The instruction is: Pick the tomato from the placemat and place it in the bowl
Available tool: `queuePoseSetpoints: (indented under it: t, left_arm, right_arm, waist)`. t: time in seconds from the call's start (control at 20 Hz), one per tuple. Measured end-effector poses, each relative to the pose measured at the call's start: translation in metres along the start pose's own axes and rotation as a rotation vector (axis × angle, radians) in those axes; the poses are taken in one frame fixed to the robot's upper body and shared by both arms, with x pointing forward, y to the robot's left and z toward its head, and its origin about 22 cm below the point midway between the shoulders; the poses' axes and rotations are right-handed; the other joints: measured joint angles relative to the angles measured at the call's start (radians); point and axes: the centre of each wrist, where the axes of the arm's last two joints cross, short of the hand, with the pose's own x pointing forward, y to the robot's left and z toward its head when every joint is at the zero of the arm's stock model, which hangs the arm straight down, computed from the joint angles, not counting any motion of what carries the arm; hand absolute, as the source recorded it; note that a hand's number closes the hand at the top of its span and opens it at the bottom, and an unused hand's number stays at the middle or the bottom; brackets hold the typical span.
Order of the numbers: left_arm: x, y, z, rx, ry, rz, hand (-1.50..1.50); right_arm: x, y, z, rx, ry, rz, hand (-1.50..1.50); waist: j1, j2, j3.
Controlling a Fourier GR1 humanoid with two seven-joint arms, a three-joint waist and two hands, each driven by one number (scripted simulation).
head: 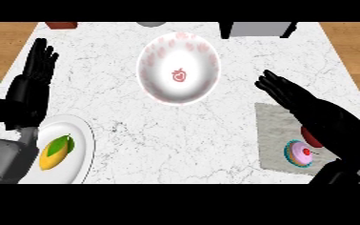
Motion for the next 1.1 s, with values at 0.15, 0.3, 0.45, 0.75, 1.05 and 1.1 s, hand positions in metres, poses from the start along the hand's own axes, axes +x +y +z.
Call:
queuePoseSetpoints:
  t: [0.15,0.3,0.45,0.75,1.05,1.1]
  left_arm:
    - [0.0,0.014,0.001,0.036,0.014,0.02,0.0]
    - [-0.003,0.023,0.005,0.053,0.015,0.027,0.0]
    - [-0.004,0.028,0.009,0.058,0.014,0.032,0.0]
    - [0.001,0.034,0.005,0.049,0.012,0.043,0.0]
    - [0.0,0.036,0.005,0.036,0.011,0.041,0.0]
    - [0.003,0.034,0.002,0.031,0.006,0.046,0.0]
  right_arm:
    - [-0.006,-0.001,0.039,0.037,-0.058,0.041,-1.5]
    - [-0.001,-0.016,0.076,0.085,-0.094,0.103,-1.5]
    - [0.012,-0.033,0.103,0.079,-0.062,0.254,-1.5]
    - [0.06,-0.082,0.139,0.067,0.065,0.57,-1.5]
    - [0.1,-0.112,0.142,0.231,0.265,0.815,-1.5]
    - [0.105,-0.115,0.139,0.271,0.294,0.843,-1.5]
  waist:
    - [-0.018,0.0,0.003]
    - [-0.026,0.001,0.003]
    - [-0.025,0.002,0.002]
    - [-0.018,0.006,0.0]
    - [-0.003,0.009,-0.001]
    - [-0.001,0.01,-0.001]
